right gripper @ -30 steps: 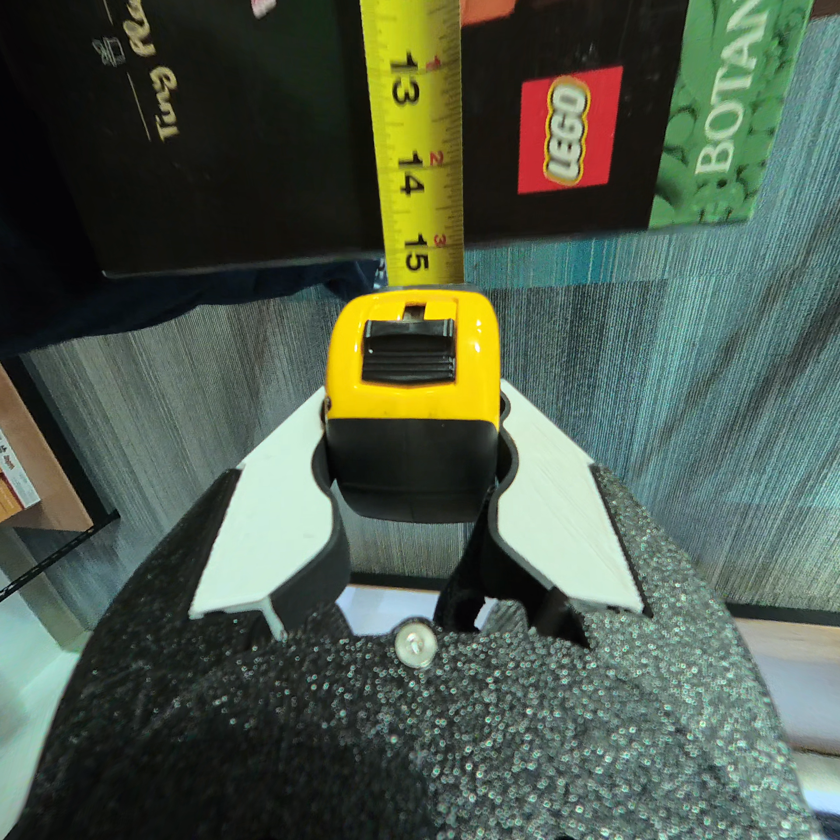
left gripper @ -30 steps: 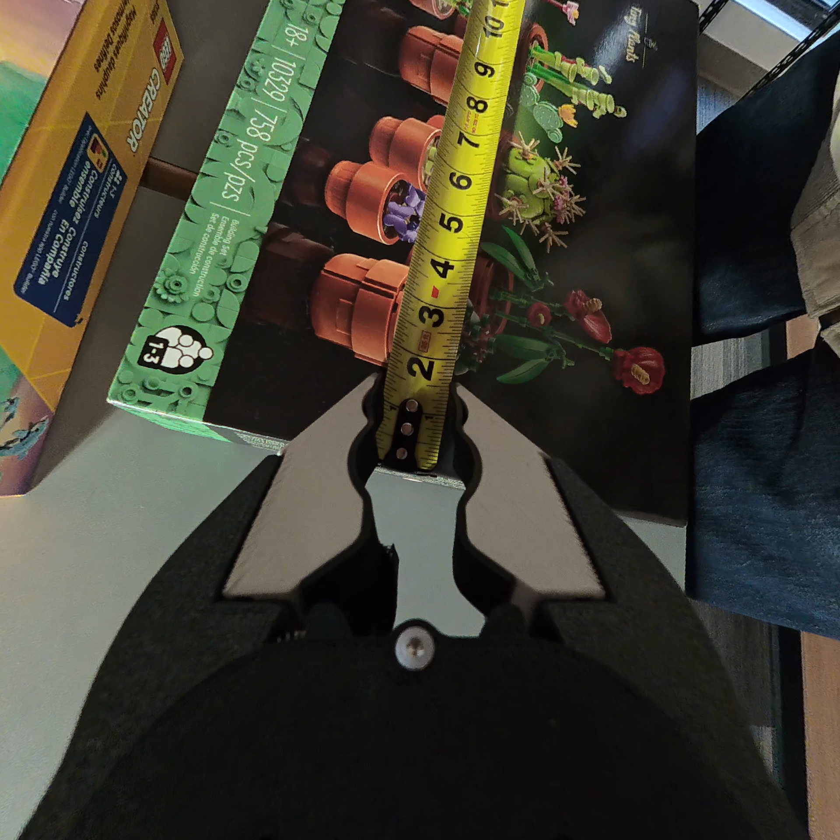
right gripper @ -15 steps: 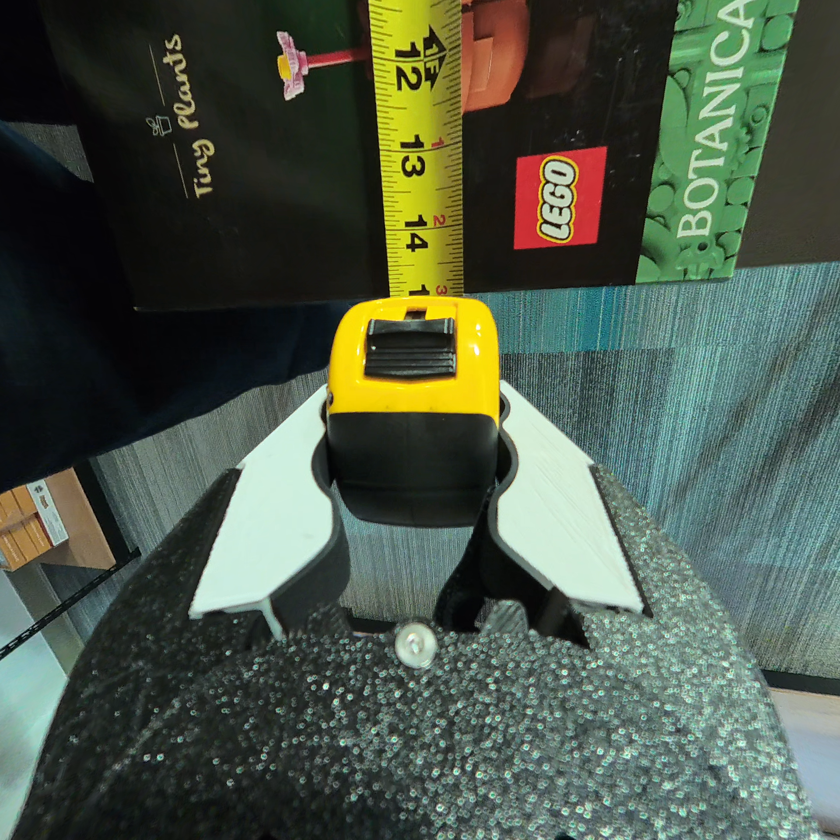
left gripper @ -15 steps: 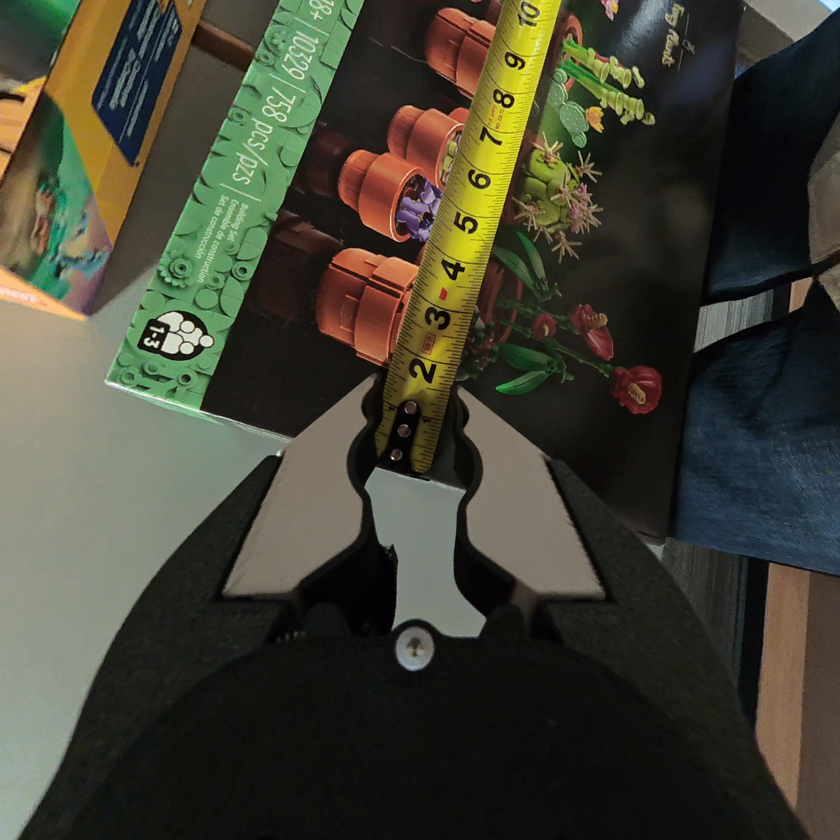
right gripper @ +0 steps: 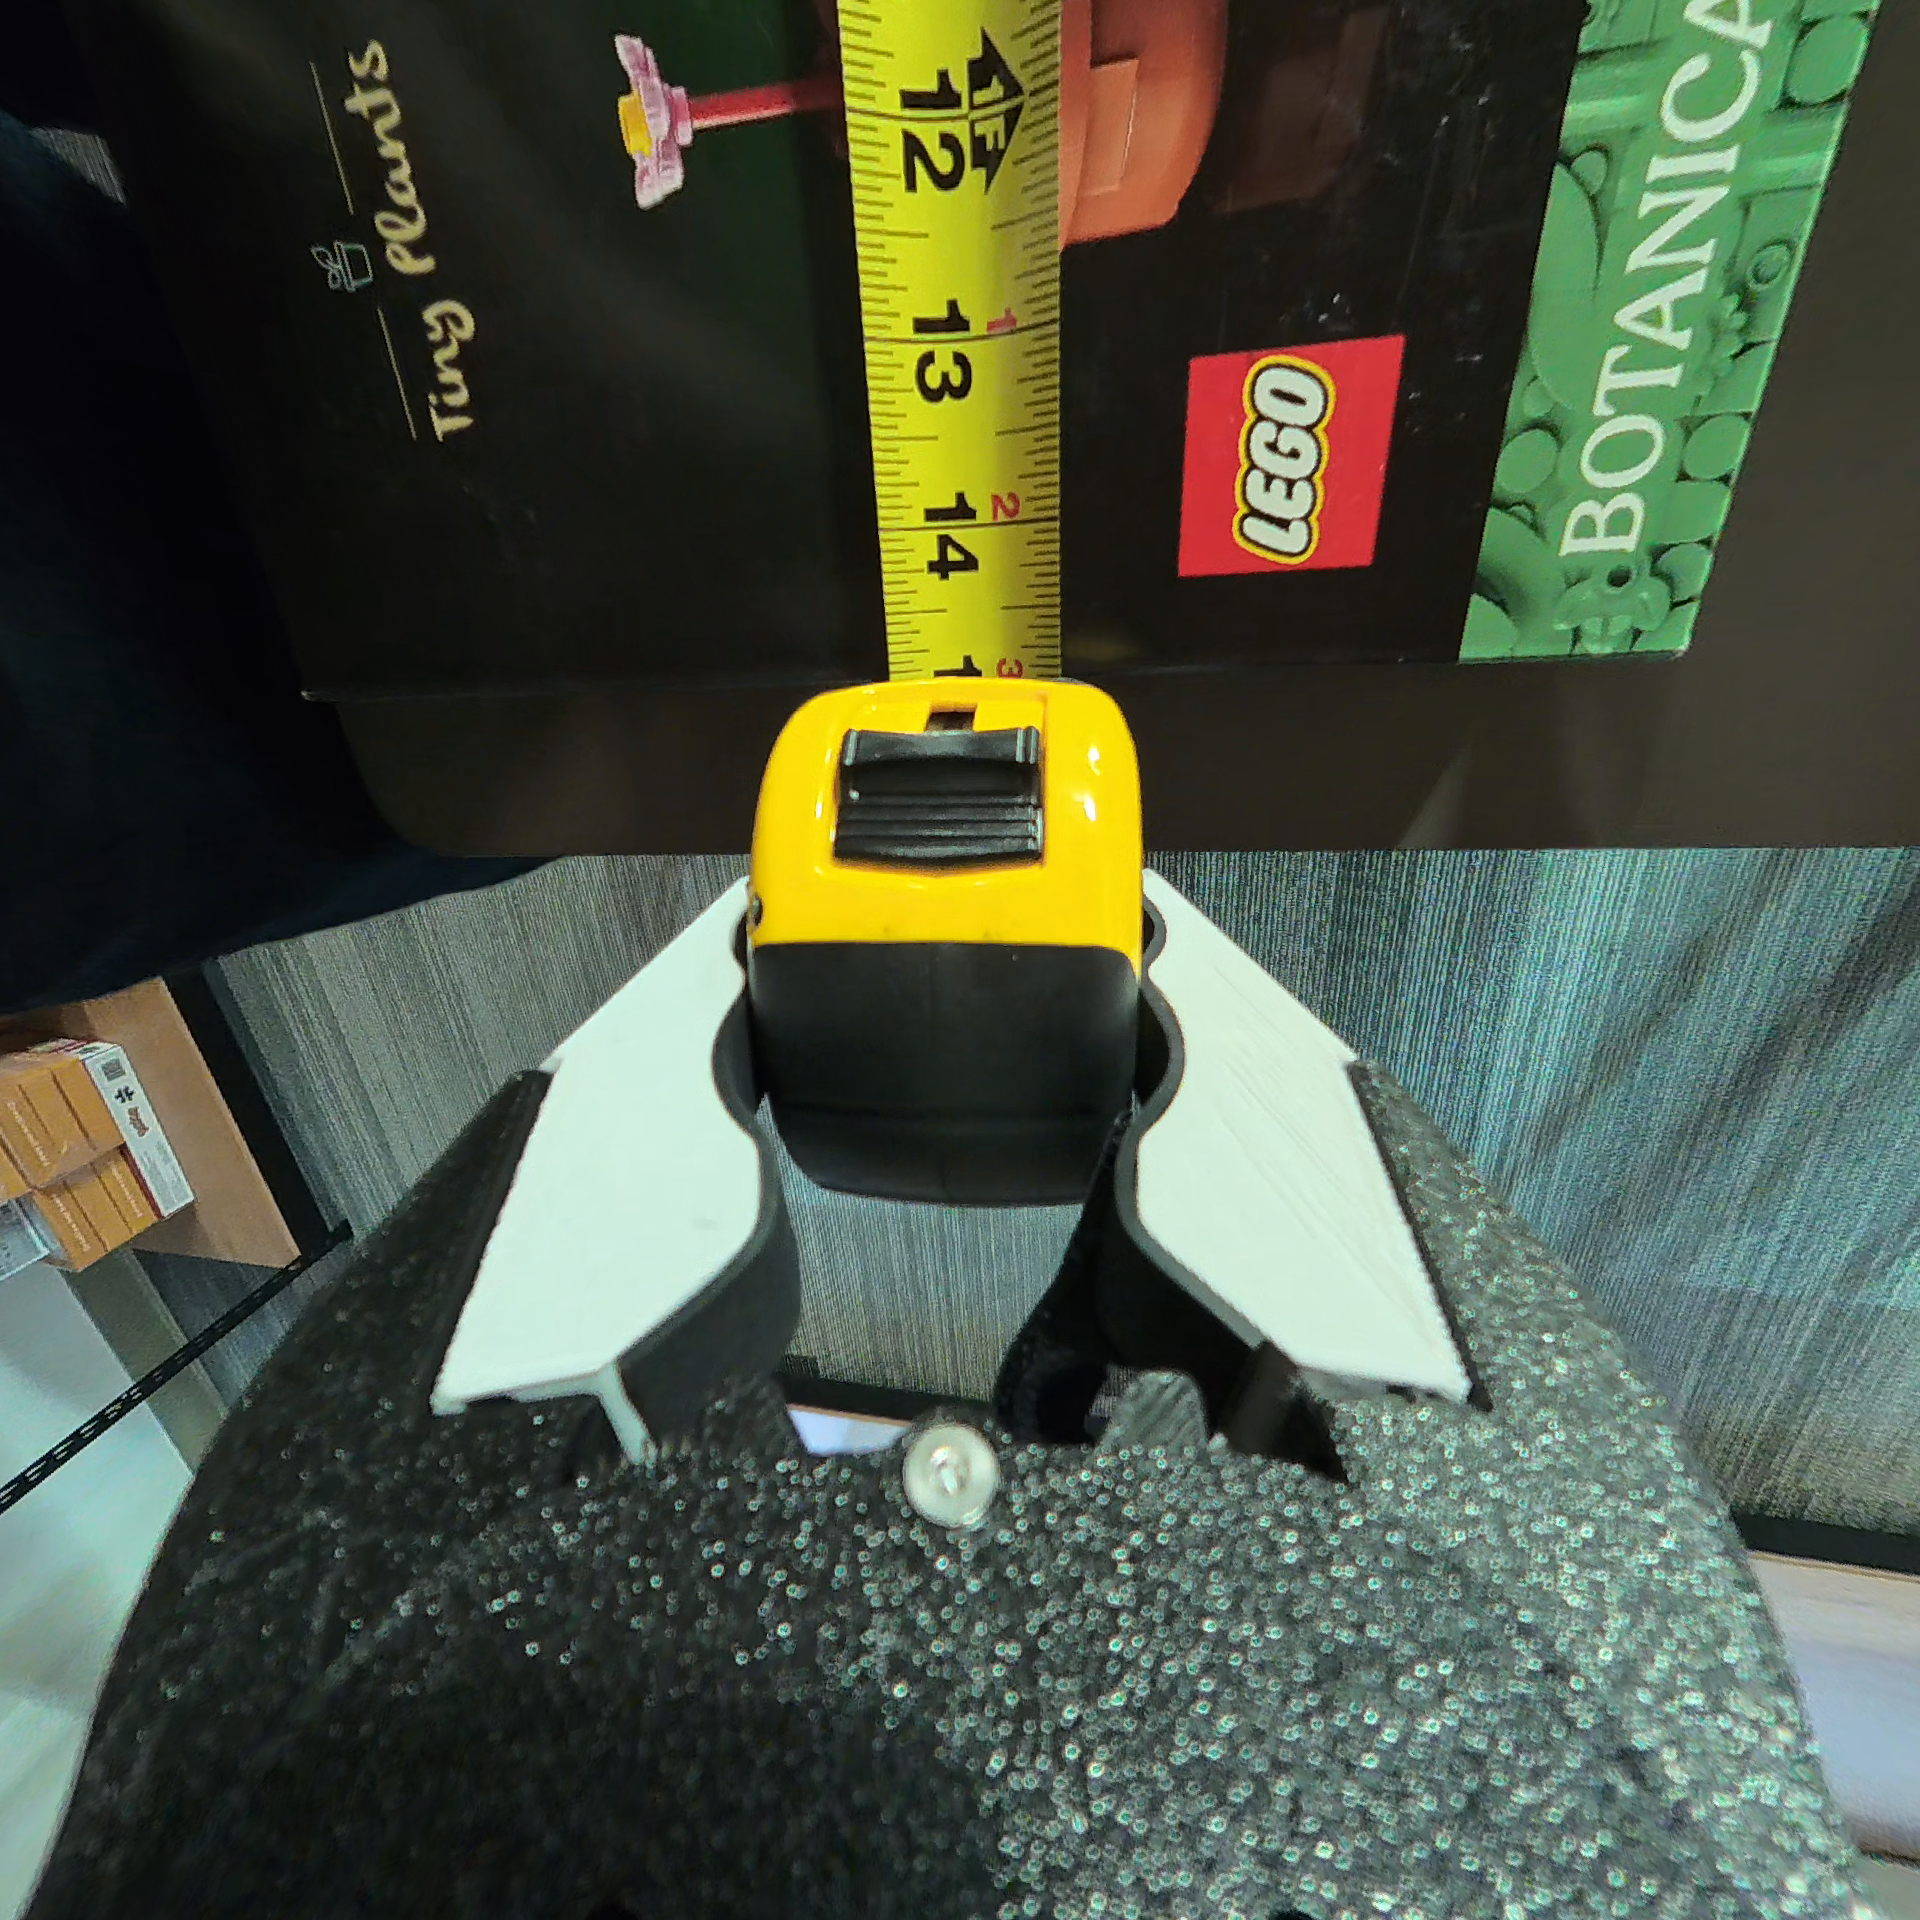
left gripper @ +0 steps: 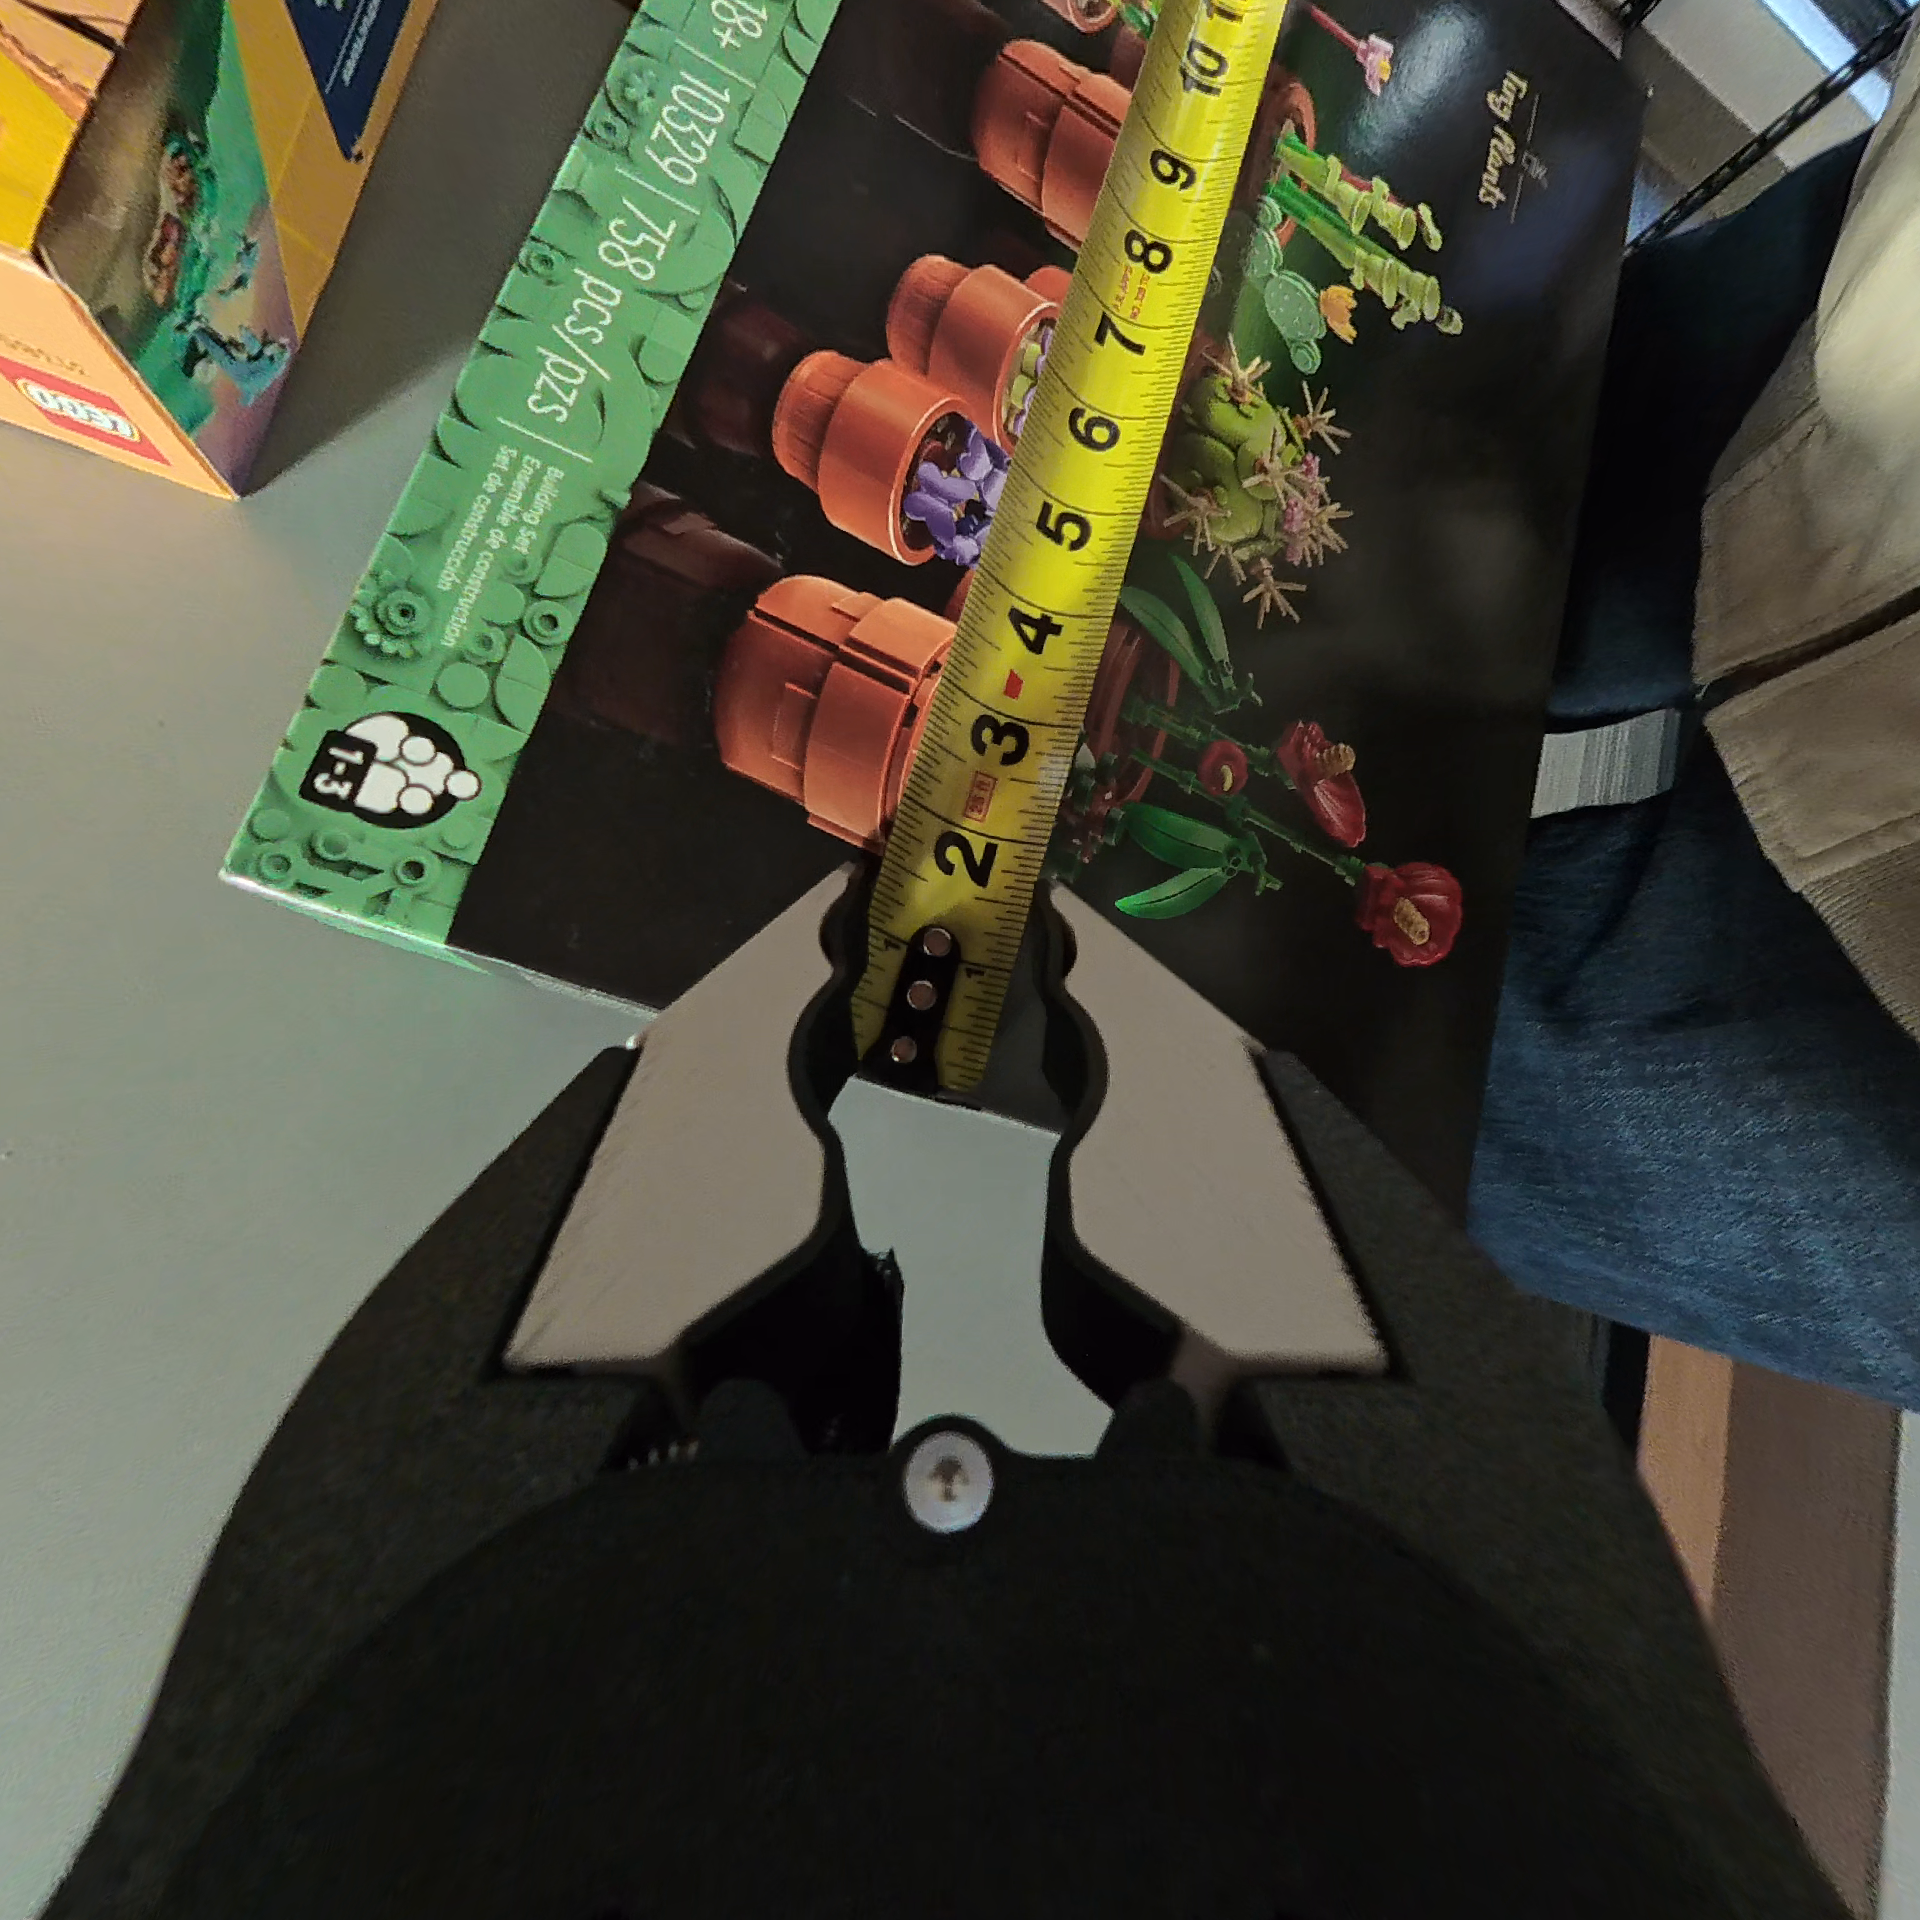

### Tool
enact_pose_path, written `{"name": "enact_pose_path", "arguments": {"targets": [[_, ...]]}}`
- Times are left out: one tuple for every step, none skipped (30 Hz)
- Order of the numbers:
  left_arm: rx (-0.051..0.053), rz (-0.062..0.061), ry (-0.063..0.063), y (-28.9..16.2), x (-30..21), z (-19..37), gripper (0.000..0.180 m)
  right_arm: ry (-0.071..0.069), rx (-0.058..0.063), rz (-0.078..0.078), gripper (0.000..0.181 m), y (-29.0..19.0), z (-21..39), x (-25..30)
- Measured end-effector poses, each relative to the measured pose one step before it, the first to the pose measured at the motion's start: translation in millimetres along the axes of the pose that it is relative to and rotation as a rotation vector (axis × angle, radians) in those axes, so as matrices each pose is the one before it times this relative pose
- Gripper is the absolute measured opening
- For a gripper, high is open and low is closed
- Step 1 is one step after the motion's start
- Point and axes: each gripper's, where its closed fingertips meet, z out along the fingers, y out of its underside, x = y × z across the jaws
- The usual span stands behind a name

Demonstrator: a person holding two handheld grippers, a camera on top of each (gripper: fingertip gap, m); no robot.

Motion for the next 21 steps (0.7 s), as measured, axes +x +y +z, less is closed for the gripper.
{"name": "enact_pose_path", "arguments": {"targets": [[0.0005, -0.0079, 0.0038, -1.82, -0.03, 0.91, 0.031, 0.0014, -0.004, -0.0012, 0.067, -0.67, 0.53, 0.37], [0.0008, -0.0096, 0.0017, -0.66, 0.28, 0.06, 0.032, 0.0014, -0.0024, -0.0006, 0.067, -0.5, 0.0, 0.09], [0.0017, -0.0111, 0.0009, -0.77, 0.11, 0.16, 0.032, -0.0008, -0.003, -0.0003, 0.067, 0.33, -1.12, -0.64], [0.0018, -0.0082, 0.001, -0.57, 0.12, 0.09, 0.033, -0.0017, -0.0036, -0.0003, 0.067, -0.26, -1.43, -0.99], [0.0022, -0.0012, -0.0002, 0.05, 0.07, 0.02, 0.033, -0.0004, -0.003, 0.0005, 0.067, 0.63, -0.81, 0.67], [0.0044, -0.0005, -0.0001, -0.02, -0.13, 0.03, 0.032, 0.0004, -0.0034, 0.0004, 0.067, 0.81, -0.4, 0.06], [0.0081, -0.009, 0.003, -0.18, -0.23, 0.12, 0.033, 0.0018, -0.0032, -0.001, 0.067, 0.08, 0.12, 0.92], [0.0095, -0.0134, 0.0055, -0.08, -0.2, -0.37, 0.032, 0.0013, -0.003, -0.0001, 0.067, -0.01, 0.1, -0.55], [0.0056, -0.005, -0.0001, 0.09, -0.28, -0.52, 0.032, 0.0015, -0.0018, 0.0012, 0.067, 1.17, 0.51, -0.11], [-0.0024, 0.018, -0.0128, 0.72, -0.95, -0.51, 0.032, -0.0003, 0.0004, 0.0021, 0.067, -0.55, -1.24, -0.18], [-0.0094, 0.0368, -0.0192, 1.46, -0.59, -0.62, 0.032, -0.0039, 0.0014, 0.0029, 0.067, -1.37, -0.49, -0.6], [-0.0161, 0.0368, -0.0091, 1.98, -0.22, -1.0, 0.032, -0.0025, 0.002, -0.0002, 0.067, -1.29, 0.03, -0.14], [-0.0167, 0.0203, 0.0034, 2.49, 0.34, -1.88, 0.031, -0.0005, 0.0029, -0.0015, 0.067, -3.43, -0.02, 0.19], [-0.01, 0.0004, 0.0077, 1.88, 0.05, -2.41, 0.031, -0.0034, 0.0006, -0.0026, 0.067, -2.04, 0.24, -9.85], [-0.0069, -0.0046, 0.0031, 1.35, -0.88, -1.56, 0.03, -0.0031, -0.0009, -0.0008, 0.067, 0.27, 1.22, -0.2], [-0.0056, 0.0105, -0.0021, 1.91, -0.51, -1.45, 0.03, -0.0038, 0.0071, 0.0037, 0.067, -0.72, 0.53, -0.68], [-0.0099, 0.0247, -0.0034, 3.17, 0.34, -1.48, 0.03, -0.0009, 0.0025, -0.0022, 0.067, -1.92, 0.48, -0.32], [-0.0106, 0.0199, -0.0027, 3.02, 0.14, -1.62, 0.029, 0.0021, 0.0002, -0.0052, 0.067, -1.4, 0.04, 1.04], [-0.0099, 0.0051, 0.0012, 2.08, 0.05, -1.4, 0.029, 0.002, -0.0013, -0.0029, 0.067, -0.4, 0.28, 0.62], [-0.0111, -0.0025, 0.003, 1.93, 0.61, -1.83, 0.029, 0.0026, 0.0028, -0.0016, 0.067, -1.28, 0.56, 0.88], [-0.012, 0.0001, 0.0022, 1.79, 0.85, -1.0, 0.029, 0.0019, -0.003, -0.0026, 0.067, -0.66, -0.47, 0.53]]}}
